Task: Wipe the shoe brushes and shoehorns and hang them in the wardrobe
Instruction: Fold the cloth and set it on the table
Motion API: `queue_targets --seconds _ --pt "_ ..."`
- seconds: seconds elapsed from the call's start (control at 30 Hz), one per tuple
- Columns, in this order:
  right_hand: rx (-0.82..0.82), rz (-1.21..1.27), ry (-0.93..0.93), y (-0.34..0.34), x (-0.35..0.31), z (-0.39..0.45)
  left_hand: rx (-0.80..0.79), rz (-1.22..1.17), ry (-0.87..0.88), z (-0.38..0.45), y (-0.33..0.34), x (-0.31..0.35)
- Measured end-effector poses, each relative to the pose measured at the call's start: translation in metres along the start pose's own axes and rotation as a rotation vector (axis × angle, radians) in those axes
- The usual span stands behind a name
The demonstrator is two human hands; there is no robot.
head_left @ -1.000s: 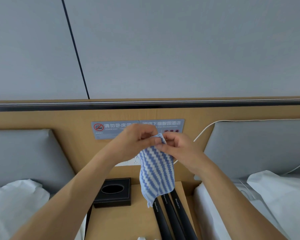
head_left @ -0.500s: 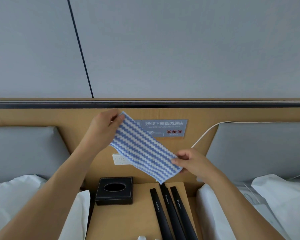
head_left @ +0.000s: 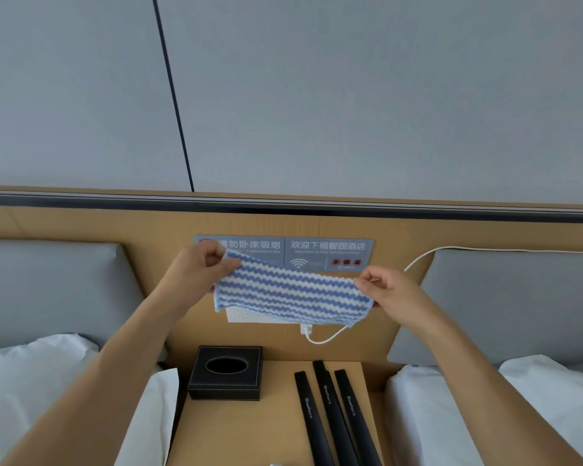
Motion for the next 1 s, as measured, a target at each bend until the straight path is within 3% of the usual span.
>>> queue_targets --seconds 0.23,0.4,0.6,0.77,0.87,1.0 --pt "-0.098 0.495 0.258 0.005 0.022 -0.014 0.048 0.036 0.008 -0.004 0.011 0.002" --pt "-0.004 0.517 0.376 -0.003 0.037 -0.024 0.047 0.058 0.005 -0.006 0.017 0.002" --pt "0.106 0.603 0.243 -0.023 0.033 -0.027 0.046 -0.002 0.013 -0.006 0.022 0.005" --pt "0.091 0.729 0.117 -0.035 0.021 -0.032 0.06 -0.086 0.044 -0.009 0.023 0.011" --pt "0.053 0.777 0.129 -0.039 0.019 -0.034 0.07 -0.154 0.049 -0.011 0.023 0.013" --pt "0.106 0.577 0.22 -0.04 0.023 -0.034 0.12 -0.097 -0.059 -0.01 0.029 0.006"
Point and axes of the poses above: each hand's wrist, its own z-axis towards the middle knuckle, its own y-axis out of the palm, x = y × z, the point moved 8 cm from there along z, towards the middle knuckle, and after that the axes turned 15 degrees about z, right-handed, at the moved point
